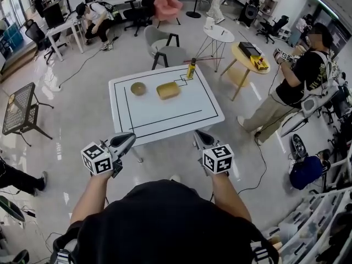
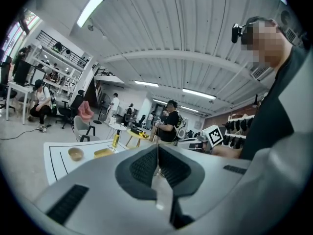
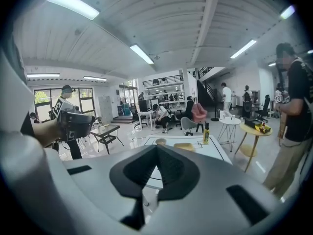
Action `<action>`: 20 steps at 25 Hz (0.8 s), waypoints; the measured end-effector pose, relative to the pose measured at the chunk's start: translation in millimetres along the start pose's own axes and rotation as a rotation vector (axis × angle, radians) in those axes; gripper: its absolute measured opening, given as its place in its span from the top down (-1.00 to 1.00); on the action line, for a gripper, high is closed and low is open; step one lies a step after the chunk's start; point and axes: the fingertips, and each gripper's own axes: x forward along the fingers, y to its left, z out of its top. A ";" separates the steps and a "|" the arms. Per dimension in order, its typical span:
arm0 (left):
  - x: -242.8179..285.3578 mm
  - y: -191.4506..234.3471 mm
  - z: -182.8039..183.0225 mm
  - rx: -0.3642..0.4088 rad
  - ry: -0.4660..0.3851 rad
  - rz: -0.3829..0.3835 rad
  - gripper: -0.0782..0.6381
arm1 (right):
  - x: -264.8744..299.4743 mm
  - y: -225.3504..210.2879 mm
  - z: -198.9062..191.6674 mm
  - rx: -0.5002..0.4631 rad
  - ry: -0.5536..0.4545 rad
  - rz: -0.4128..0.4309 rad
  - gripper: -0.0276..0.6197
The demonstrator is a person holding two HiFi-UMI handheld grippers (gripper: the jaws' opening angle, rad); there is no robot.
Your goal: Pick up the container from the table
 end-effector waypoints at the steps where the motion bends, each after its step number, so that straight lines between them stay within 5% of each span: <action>1: 3.2 2.0 0.6 -0.001 0.001 0.001 0.75 | 2.2 -3.0 0.5 0.000 0.002 0.001 0.90; 20: 74.1 34.4 6.3 -0.001 0.020 0.039 0.75 | 55.5 -62.8 6.3 -0.015 0.027 0.082 0.90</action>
